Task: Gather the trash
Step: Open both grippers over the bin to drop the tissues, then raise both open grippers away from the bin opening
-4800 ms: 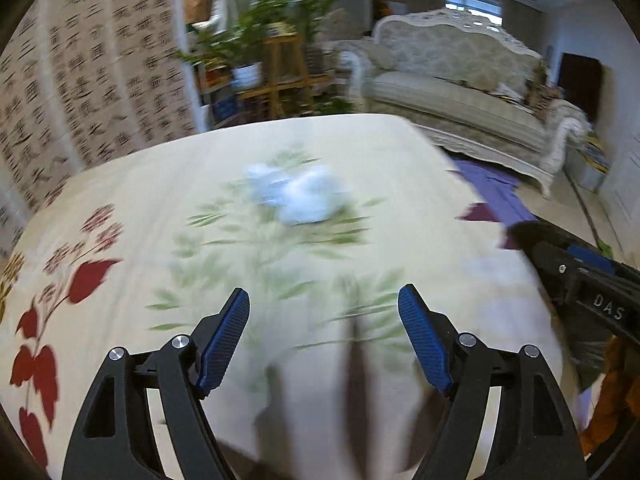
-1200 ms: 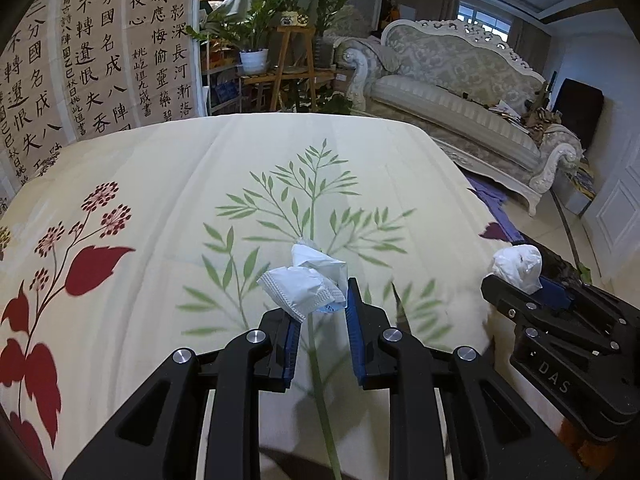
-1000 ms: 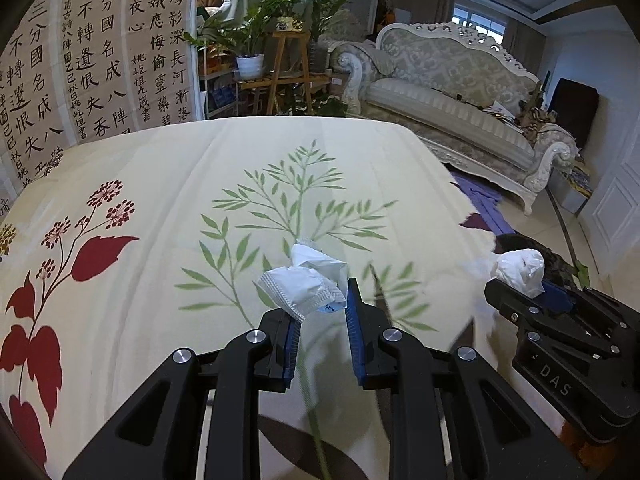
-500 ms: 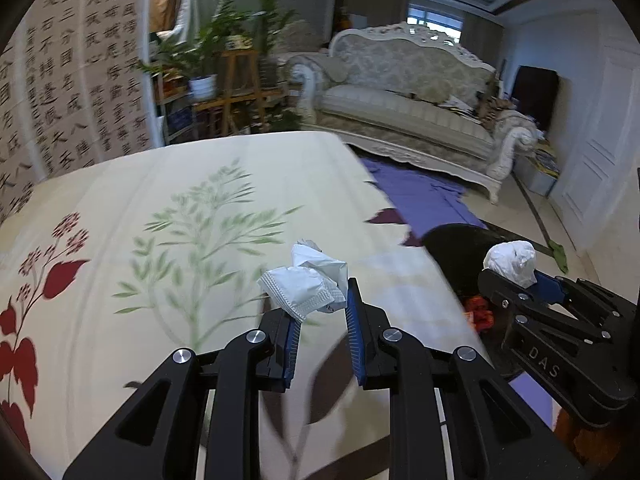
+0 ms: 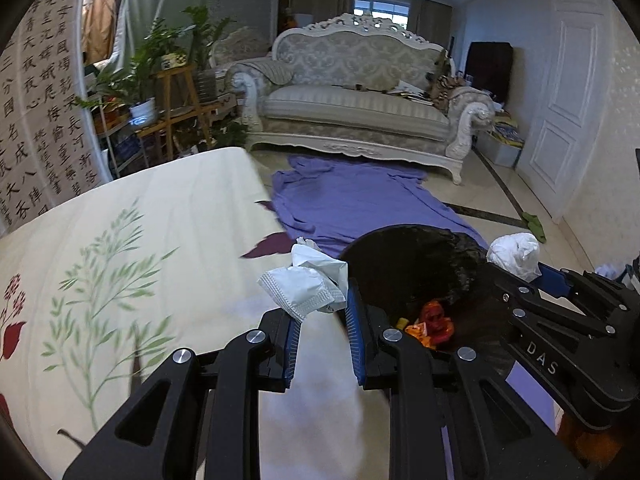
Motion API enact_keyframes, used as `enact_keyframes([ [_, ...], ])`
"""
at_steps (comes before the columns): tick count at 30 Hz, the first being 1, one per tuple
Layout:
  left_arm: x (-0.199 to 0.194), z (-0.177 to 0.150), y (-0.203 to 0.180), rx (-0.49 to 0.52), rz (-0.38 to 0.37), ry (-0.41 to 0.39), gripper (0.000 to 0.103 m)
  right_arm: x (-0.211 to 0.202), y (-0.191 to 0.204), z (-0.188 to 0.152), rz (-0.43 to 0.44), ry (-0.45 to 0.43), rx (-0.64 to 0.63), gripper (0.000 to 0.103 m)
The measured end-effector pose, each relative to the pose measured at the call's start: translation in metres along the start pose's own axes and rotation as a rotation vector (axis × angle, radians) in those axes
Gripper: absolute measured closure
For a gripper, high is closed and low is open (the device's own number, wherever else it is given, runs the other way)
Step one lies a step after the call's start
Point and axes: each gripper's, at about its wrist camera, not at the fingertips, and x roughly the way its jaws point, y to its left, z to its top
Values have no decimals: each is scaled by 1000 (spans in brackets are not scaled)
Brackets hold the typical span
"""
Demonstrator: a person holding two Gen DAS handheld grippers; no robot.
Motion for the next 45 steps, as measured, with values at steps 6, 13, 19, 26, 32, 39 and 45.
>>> enact_keyframes([
  [6,17,8,-18,40,-3,8,81,14,-18,4,-10,4,29,67],
  [13,30,13,-25,54,5,21,73,27,-31,10,-24,2,53,61],
  [19,33,13,-24,39,16,16,43,35,-39,11,-36,4,71,48],
  [26,30,11,-20,24,24,18,30,33,-44,8,-53,1,92,42],
  [32,20,9,-17,13,43,7,26,24,-43,6,-55,-10,106,38],
  [39,0,1,-10,4,78,-3,22,3,-36,1,-51,-38,107,33],
  [45,-21,-5,-3,-20,80,-19,21,-22,-27,-6,-46,-69,99,29],
])
